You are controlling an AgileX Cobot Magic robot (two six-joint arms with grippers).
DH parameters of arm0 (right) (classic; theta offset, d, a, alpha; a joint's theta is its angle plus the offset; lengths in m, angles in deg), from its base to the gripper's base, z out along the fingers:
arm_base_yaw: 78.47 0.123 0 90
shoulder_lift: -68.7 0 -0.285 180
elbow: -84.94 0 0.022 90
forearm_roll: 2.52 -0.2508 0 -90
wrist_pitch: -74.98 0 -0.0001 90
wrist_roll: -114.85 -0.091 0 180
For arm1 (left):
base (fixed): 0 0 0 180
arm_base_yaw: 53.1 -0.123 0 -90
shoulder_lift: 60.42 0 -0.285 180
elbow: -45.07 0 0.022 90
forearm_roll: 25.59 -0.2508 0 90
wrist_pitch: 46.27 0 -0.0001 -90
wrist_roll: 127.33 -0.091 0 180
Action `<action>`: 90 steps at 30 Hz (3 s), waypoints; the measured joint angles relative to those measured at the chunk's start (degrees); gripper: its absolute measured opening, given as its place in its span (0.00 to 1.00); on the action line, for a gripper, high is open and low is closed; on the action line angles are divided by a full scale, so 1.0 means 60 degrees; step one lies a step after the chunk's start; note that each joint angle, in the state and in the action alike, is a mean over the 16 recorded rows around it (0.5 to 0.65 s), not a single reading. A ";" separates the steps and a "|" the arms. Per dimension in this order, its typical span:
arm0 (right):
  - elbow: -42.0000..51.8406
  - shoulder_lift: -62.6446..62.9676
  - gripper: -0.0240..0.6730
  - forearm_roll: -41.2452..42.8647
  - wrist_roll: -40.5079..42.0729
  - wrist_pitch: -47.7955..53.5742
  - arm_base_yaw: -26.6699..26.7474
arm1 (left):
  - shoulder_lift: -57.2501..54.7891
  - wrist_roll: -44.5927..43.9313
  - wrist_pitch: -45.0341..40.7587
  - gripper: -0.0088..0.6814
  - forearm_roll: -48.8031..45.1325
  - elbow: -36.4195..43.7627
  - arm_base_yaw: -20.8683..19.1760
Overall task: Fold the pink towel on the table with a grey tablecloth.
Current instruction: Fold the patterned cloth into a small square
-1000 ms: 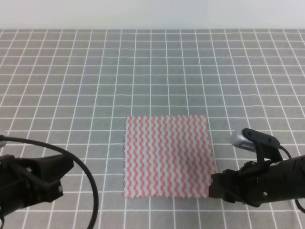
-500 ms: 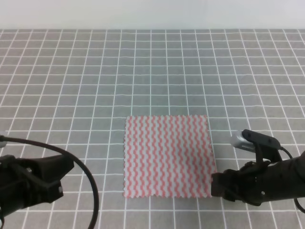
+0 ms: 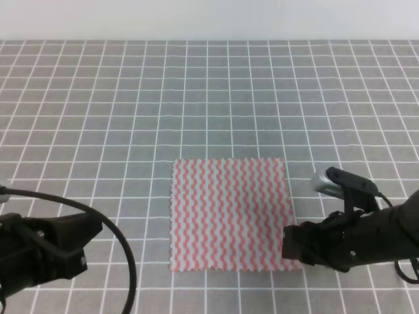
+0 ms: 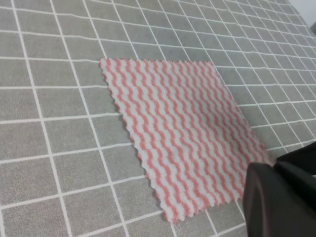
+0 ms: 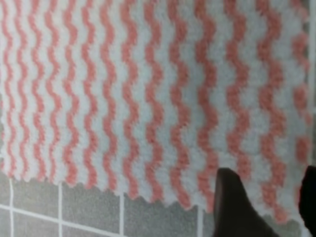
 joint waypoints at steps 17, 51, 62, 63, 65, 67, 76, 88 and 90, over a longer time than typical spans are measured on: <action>-0.0194 -0.0186 0.43 0.0725 -0.0031 0.0414 -0.0003 | -0.0006 -0.0017 -0.0195 0.01 -0.0011 0.0000 0.0001; -0.0236 -0.0704 0.10 0.0513 -0.0250 0.0296 -0.0013 | -0.0003 -0.0027 -0.0414 0.01 0.0017 0.0000 0.0001; -0.0517 -0.0607 0.02 0.0485 -0.0306 0.0529 -0.0012 | -0.0019 -0.0200 -0.0420 0.01 -0.0015 -0.0001 0.0004; -0.0571 -0.0589 0.02 0.0473 -0.0303 0.0555 -0.0012 | -0.0016 -0.0240 -0.0424 0.01 -0.0012 -0.0001 0.0004; -0.0674 -0.0571 0.01 0.0464 -0.0303 0.0620 -0.0009 | -0.0021 -0.0362 -0.0423 0.01 -0.0025 -0.0001 0.0004; -0.0806 -0.0546 0.01 0.0454 -0.0304 0.0672 -0.0008 | -0.0021 -0.0508 -0.0430 0.01 -0.0035 -0.0001 0.0004; -0.1440 -0.0538 0.01 0.0448 -0.0285 0.0920 0.0003 | -0.0232 -0.1303 -0.0513 0.01 -0.0025 -0.0001 0.0004; -0.2224 -0.0545 0.01 0.0429 -0.0132 0.0896 0.0003 | -0.1641 -0.4437 -0.1321 0.01 0.1409 -0.0002 0.0008; -0.2282 -0.0548 0.01 0.0418 -0.0111 0.0791 0.0003 | -0.1897 -0.5008 -0.1455 0.01 0.1718 -0.0002 0.0010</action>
